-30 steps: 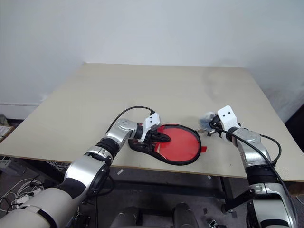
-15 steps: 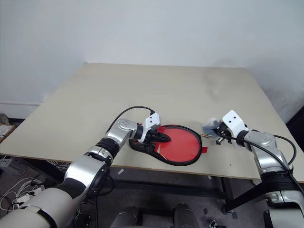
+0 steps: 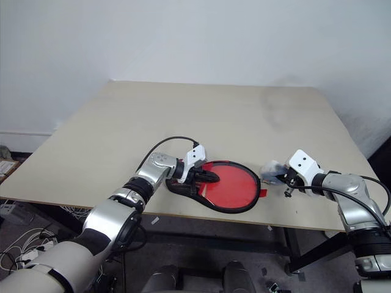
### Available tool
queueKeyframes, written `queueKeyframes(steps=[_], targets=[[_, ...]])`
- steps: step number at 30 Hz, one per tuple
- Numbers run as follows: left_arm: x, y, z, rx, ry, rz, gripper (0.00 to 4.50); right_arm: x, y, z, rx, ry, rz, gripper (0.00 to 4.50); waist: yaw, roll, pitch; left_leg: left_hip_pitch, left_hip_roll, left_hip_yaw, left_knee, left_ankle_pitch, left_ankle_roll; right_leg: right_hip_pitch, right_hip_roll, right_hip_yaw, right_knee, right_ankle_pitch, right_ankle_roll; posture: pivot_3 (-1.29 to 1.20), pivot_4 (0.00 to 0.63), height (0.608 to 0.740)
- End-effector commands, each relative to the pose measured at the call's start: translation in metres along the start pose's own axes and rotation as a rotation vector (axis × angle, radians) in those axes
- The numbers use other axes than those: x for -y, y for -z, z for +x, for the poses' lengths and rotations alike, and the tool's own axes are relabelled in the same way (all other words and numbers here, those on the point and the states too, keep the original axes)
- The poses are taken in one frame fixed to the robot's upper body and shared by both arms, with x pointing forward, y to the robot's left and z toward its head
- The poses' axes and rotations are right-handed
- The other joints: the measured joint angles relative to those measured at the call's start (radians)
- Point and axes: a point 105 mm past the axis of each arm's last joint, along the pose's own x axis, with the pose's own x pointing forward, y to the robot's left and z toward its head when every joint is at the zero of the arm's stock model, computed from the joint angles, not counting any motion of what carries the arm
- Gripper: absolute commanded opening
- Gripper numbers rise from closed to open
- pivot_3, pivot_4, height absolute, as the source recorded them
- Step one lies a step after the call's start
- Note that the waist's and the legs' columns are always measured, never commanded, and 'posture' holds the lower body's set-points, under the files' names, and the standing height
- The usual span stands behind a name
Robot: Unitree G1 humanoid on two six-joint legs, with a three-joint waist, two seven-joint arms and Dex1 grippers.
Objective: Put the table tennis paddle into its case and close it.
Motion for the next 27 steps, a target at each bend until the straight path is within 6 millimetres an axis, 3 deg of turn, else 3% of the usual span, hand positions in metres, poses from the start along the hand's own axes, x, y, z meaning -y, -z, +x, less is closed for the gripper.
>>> queueKeyframes(steps=[1,27], targets=[[0.001,0.013,-0.002,-0.043,-0.002,-0.024,0.15,0.007,-0.007,-0.015,0.005,0.003,-0.040,0.10,0.000,0.000,0.000,0.000,0.000,0.000,0.000,0.000,0.000,0.000,0.000,0.000,0.000,0.000,0.000,0.00,0.000,0.740],[0.002,0.012,0.001,-0.040,-0.004,-0.021,0.15,-0.035,-0.019,-0.038,0.028,-0.239,-0.049,0.10,0.003,-0.001,0.000,0.000,0.000,0.000,0.002,0.000,0.000,0.000,-0.001,0.000,0.000,0.000,0.000,0.00,0.000,0.740]])
